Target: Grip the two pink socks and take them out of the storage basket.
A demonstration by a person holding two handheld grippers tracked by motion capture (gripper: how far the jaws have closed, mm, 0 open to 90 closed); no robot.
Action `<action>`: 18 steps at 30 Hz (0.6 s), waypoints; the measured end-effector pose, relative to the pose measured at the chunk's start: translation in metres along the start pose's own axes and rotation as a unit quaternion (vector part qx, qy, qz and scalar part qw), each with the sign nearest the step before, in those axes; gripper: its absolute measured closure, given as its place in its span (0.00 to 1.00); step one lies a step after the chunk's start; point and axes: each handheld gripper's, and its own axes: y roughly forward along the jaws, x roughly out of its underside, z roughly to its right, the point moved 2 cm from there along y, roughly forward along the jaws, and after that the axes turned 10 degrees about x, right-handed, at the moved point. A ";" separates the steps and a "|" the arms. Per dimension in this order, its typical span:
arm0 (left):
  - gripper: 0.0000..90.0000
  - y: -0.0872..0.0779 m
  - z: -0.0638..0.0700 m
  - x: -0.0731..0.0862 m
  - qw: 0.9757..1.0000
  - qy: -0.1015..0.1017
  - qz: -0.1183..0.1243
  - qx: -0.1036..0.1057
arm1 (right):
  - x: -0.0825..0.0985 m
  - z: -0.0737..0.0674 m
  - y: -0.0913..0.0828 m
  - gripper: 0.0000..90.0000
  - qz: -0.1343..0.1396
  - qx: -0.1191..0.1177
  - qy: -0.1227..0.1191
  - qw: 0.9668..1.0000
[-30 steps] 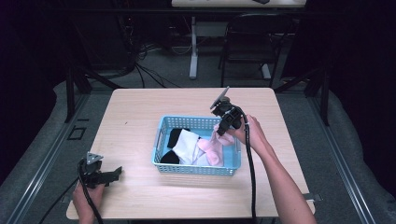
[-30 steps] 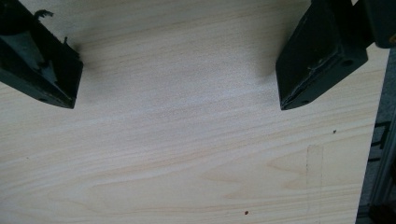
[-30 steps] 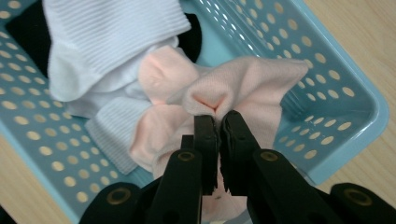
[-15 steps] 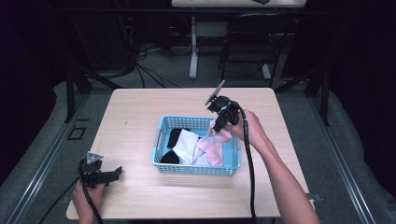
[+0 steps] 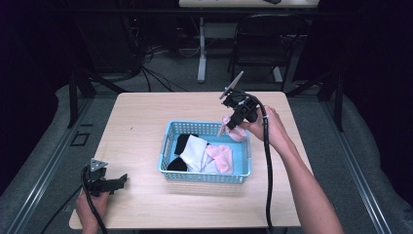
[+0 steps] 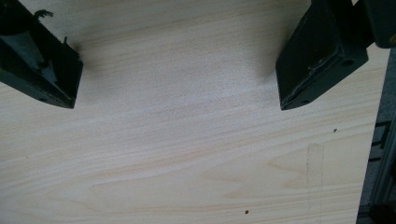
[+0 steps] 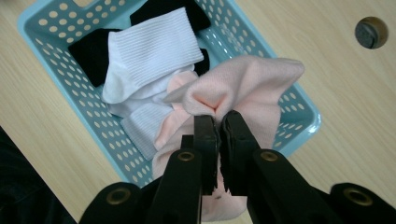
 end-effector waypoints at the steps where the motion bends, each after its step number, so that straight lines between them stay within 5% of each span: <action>1: 0.01 0.000 0.000 0.000 1.000 0.000 0.000 0.000 | 0.000 0.001 -0.002 0.95 -0.001 0.005 0.001 1.000; 18: 0.01 0.000 0.000 0.000 1.000 0.000 0.000 0.000 | 0.021 0.026 -0.026 0.95 0.018 0.023 0.040 0.999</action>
